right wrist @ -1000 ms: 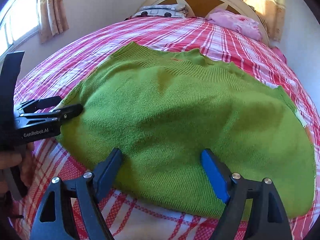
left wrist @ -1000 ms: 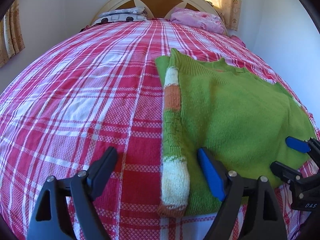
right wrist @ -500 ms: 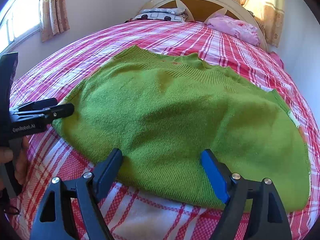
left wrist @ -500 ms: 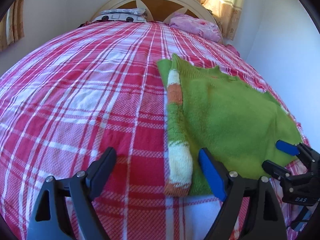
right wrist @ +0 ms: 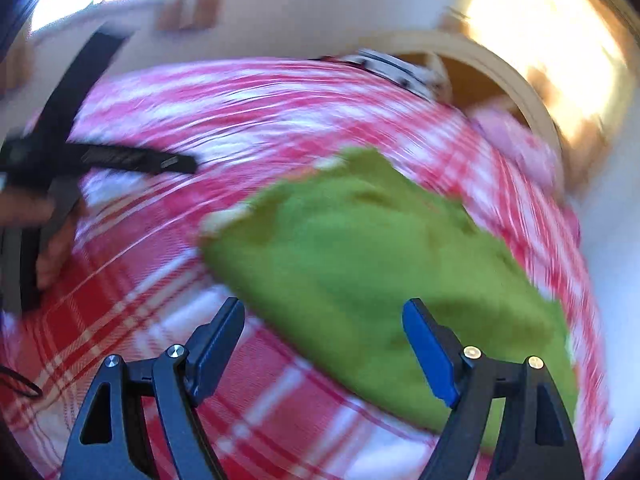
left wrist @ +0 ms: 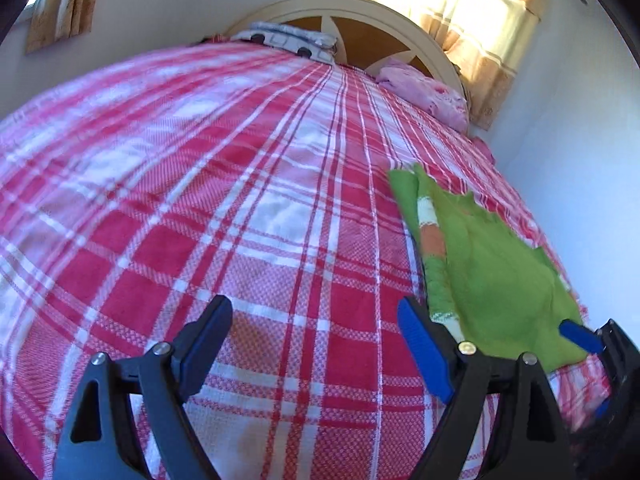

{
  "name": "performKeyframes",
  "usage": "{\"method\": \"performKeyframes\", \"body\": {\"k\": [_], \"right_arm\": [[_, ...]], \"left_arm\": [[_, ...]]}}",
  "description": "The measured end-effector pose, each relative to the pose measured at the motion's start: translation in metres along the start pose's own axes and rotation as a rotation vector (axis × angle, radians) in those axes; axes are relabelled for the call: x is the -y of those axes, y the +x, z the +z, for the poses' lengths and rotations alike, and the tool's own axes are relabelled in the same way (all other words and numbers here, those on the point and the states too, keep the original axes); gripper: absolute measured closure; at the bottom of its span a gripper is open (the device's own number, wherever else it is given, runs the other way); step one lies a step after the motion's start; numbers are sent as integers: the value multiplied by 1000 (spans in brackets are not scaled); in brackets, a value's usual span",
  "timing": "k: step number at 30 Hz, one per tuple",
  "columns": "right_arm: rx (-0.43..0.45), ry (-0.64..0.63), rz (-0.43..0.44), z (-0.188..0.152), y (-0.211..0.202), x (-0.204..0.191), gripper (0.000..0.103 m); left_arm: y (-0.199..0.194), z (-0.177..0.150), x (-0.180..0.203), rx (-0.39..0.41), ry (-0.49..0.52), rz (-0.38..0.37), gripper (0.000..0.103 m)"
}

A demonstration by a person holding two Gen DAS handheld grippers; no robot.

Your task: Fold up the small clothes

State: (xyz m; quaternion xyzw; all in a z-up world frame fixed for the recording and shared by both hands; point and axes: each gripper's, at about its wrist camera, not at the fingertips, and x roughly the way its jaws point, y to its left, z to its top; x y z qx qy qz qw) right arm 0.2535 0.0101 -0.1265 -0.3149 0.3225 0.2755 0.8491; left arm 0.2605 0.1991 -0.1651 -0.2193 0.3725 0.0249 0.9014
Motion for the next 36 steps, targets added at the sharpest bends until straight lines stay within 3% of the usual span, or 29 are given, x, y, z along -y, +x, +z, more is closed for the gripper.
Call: {"method": "performKeyframes", "body": {"k": [3,10,11,13,16,20,25,30,33,35,36], "right_arm": [[-9,-120,-17,10,9,-28,33],[-37,-232,-110,17,37,-48,36],[-39,-225,-101,17,40,-48,39],[-44,-203,-88,13,45,-47,59],[-15,-158,-54,11,41,-44,72],[8,-128,-64,12,38,-44,74],[10,-92,-66,13,43,-39,74],[14,-117,-85,12,46,-47,74],[17,-154,-101,10,44,-58,74],[24,-156,-100,9,42,-60,77],[25,-152,-94,9,42,-59,78]], "left_arm": [[2,-2,-2,-2,-9,-26,11],[3,0,-2,-11,-3,-58,9],[2,1,-3,-15,-10,-72,9],[4,7,-4,-28,-11,-122,9],[8,18,6,-31,29,-182,9],[25,40,31,-27,118,-239,9],[70,71,56,-98,103,-388,9],[118,87,73,-158,117,-350,10],[138,95,69,-197,71,-346,20],[142,99,68,-208,52,-370,21],[145,101,70,-219,61,-366,27]]}}
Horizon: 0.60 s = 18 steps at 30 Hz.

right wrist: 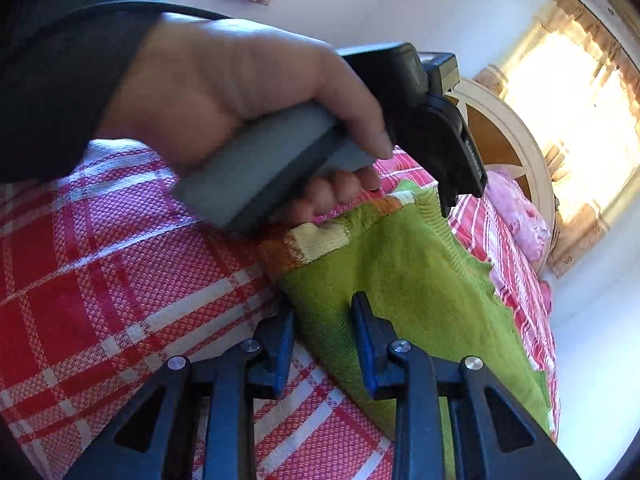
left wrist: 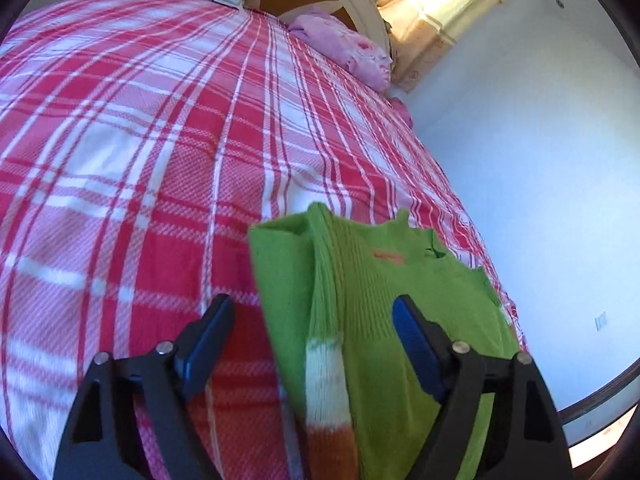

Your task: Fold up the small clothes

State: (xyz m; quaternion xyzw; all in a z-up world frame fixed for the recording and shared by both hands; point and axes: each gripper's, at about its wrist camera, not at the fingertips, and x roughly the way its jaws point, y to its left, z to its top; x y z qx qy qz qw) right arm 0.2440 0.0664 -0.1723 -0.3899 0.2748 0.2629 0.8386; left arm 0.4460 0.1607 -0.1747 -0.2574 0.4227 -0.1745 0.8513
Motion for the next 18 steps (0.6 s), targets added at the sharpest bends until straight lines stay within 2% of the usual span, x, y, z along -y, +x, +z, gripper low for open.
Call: {"method": "performKeyframes", "body": {"k": [2,3,5,6,7,10,18], "right_arm": [[-1,17,12,-1,-1,1,81],[-2,27,18,-1,-1,3,82],[2,40,25,-2,-1,6,83],[6,47,29,-2,-2,8,86],[14,58,31,-2,-4,10,91],[45,113,68,-3,-15,19,95],[117,272,139,-8,-45,61,96]], "left_arm": [[4,1,0,-10,9,3,40],[6,2,-1,-21,4,-7,51],[6,0,-4,-19,-13,-31,61],[6,1,-7,-22,-23,-48,81],[8,1,-10,-26,-41,-68,89],[0,-2,-9,8,-49,-86,90],[-20,5,9,80,-90,-175,91]]}}
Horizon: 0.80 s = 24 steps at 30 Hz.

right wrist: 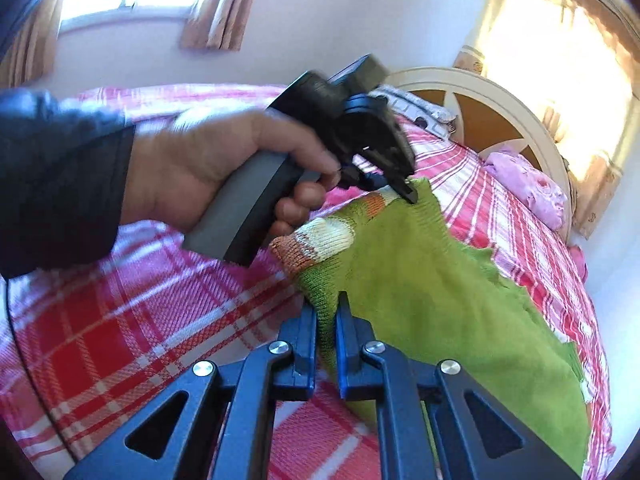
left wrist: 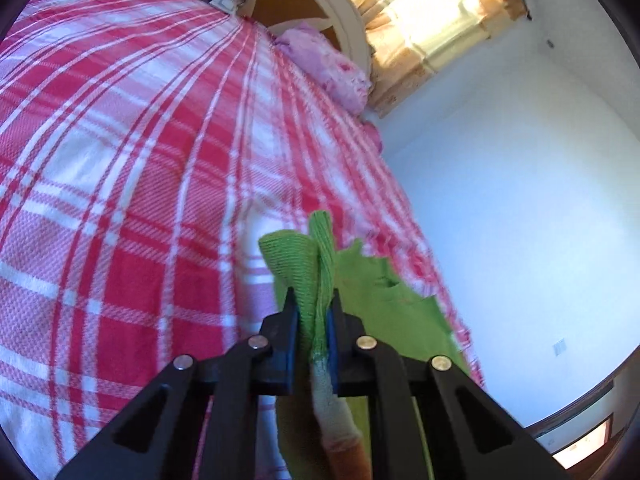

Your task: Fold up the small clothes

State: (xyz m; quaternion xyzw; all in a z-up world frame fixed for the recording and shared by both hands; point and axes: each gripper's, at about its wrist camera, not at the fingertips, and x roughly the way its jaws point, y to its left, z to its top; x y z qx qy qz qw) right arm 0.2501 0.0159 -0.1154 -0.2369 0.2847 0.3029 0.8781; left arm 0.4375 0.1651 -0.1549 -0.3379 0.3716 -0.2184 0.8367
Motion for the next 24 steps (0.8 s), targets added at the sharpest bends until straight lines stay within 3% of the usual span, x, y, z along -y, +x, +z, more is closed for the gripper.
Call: {"method": "performKeyframes", "body": {"k": [11,24], "right_arm": [[101,252,-4,-12,-48,85,96],[142,444,-8,-57,-80,142,97]], "left_arm": [[2,10,61,81,14,-53,91],[51,4,131,34,90,-65,91]]}}
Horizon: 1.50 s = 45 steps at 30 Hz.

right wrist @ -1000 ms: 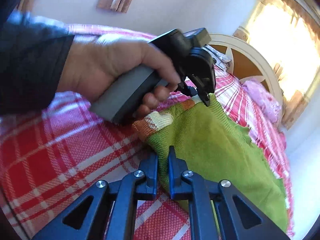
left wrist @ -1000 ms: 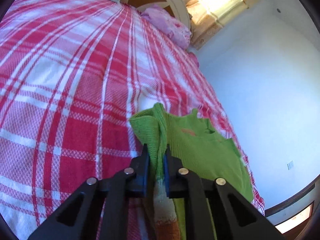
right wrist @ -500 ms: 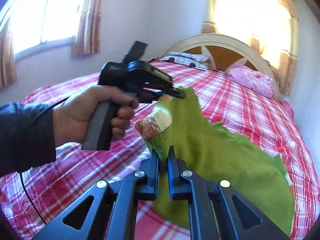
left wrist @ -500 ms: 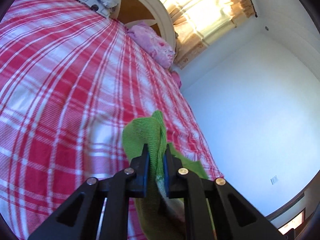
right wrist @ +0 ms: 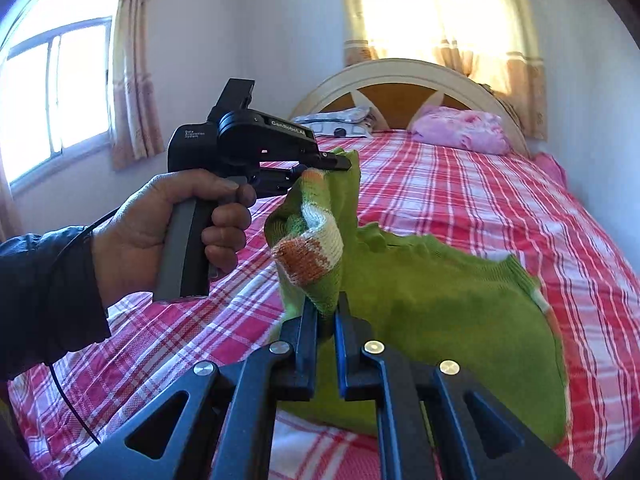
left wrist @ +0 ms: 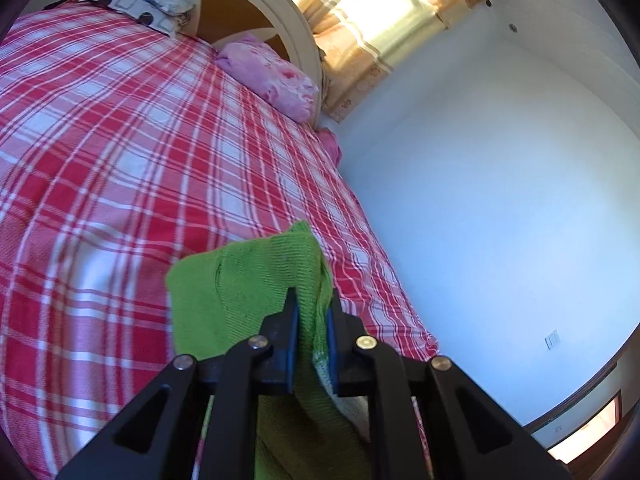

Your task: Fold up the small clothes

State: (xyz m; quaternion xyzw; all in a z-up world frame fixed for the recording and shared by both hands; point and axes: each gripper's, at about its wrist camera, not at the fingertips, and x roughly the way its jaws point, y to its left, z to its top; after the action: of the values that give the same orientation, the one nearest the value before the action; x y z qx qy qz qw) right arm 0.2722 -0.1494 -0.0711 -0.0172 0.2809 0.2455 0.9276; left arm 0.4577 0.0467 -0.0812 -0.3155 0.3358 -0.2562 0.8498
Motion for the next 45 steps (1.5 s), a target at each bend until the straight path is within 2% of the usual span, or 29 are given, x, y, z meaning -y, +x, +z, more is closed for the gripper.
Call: {"method": "performKeyframes", "body": {"k": [15,24,29,32,34,39,45], "right_arm": [[21,80,27,-16,-37,67,97],[72,180,41,-10,-52,97,97],[14,283,66,-3,-51,124,97],[-13,235,43,4,-55,128,97],[-23,210,20,-2,-60,136,97],[-67,322,5,-35,-49,169,97],[-97,395,2,-41,-45,193,97]], "left_arm": [[56,-22,74,-79,128,11,91],[81,-28,99,-104,152,50,91],[101,-32,113,-124,195,74,91],[114,-35,112,-131,178,81,91],[121,-39,114,-139,173,76,91],[145,-56,127,-185,236,110,91],[169,-63,130,-208,252,151,91]]}}
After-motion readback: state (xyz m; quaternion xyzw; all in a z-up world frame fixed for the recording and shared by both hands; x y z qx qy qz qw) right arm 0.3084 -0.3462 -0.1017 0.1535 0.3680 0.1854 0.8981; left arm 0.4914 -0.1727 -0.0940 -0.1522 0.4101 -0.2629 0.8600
